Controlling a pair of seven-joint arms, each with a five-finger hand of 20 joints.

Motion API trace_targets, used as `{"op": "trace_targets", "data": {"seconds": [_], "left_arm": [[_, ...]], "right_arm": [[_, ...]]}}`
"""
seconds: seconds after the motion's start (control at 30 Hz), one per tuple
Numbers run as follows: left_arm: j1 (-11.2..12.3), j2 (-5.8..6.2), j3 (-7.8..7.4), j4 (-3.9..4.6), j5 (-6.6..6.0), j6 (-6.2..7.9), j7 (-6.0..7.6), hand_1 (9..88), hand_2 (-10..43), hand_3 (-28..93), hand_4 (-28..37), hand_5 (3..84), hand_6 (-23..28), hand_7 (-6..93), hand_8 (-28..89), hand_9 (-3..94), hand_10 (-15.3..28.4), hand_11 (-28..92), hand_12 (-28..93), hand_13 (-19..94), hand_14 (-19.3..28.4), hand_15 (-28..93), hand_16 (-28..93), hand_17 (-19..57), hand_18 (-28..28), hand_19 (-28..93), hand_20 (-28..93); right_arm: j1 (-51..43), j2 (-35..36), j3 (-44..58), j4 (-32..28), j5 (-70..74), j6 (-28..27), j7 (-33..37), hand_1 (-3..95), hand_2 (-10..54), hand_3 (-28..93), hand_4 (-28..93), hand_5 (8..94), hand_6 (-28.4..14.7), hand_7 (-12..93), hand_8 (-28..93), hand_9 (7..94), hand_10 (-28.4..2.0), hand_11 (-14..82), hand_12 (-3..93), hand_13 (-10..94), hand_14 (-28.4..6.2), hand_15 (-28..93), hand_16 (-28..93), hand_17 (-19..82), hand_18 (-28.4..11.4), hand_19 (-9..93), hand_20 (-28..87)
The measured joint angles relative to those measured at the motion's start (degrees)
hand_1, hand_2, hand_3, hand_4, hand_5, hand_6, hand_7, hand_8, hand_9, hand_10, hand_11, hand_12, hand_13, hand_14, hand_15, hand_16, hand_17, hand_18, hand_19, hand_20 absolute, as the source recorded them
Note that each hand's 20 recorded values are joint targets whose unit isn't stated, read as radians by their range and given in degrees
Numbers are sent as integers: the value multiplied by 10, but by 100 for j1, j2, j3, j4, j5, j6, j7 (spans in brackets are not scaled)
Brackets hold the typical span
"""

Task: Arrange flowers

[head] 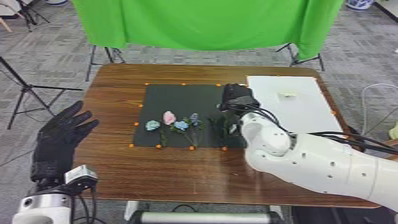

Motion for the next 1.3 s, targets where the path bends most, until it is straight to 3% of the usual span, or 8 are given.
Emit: {"op": "trace_targets", "data": {"seconds": [0.17, 0.37, 0.6, 0.8, 0.97, 1.3], "left_arm": [[-60, -6, 31, 10, 11, -24, -18, 245, 59, 842, -210, 382, 92, 170, -119, 354, 183, 270, 82, 283, 250, 501, -100, -91, 232, 577, -5], [-82, -13, 56, 10, 32, -41, -46, 246, 59, 843, -212, 382, 92, 170, -120, 354, 183, 271, 82, 284, 250, 502, -99, -91, 232, 576, -5], [-57, -53, 44, 10, 34, -41, -50, 244, 60, 844, -212, 382, 92, 171, -121, 357, 182, 273, 81, 287, 248, 499, -99, -91, 232, 575, -3], [-57, -58, 53, 10, 34, -41, -52, 244, 61, 844, -213, 382, 91, 173, -122, 357, 181, 274, 80, 289, 246, 498, -98, -91, 232, 573, -1], [-56, -69, 52, 10, 35, -42, -68, 245, 61, 844, -214, 382, 91, 174, -124, 358, 181, 275, 79, 291, 245, 499, -97, -91, 232, 573, 1], [6, -106, 46, 4, 42, -43, -92, 245, 62, 844, -214, 381, 90, 176, -126, 359, 181, 277, 79, 293, 245, 500, -97, -90, 232, 573, 4]], "right_arm": [[18, -146, 25, 59, -48, -49, 91, 473, -95, 842, -283, 742, 9, 289, -55, 849, -76, 130, 322, 739, -44, 800, 143, 267, -177, 908, 50], [-233, -288, 557, 54, -107, -697, 90, 457, -95, 850, -283, 710, 5, 292, -64, 822, -81, 146, 312, 721, -45, 798, 148, 259, -178, 903, 56], [-364, -285, 529, 40, -133, -653, 45, 437, -95, 866, -283, 685, 4, 273, -71, 780, -86, 194, 277, 707, -44, 789, 162, 251, -178, 894, 70], [-445, -290, 492, 40, -143, -628, -5, 404, -95, 901, -283, 649, 7, 265, -176, 708, -97, 277, 206, 683, -46, 784, 164, 239, -182, 884, 92], [-581, -290, 629, 6, -146, -733, -28, 385, -95, 919, -283, 624, -2, 266, -183, 663, -111, 335, 162, 665, -51, 791, 157, 229, -184, 880, 106], [-1039, -235, 1219, -223, -287, -1265, -130, 347, -95, 932, -282, 589, -15, 257, -183, 604, -133, 344, 132, 639, -76, 812, 115, 210, -190, 870, 133]]}}
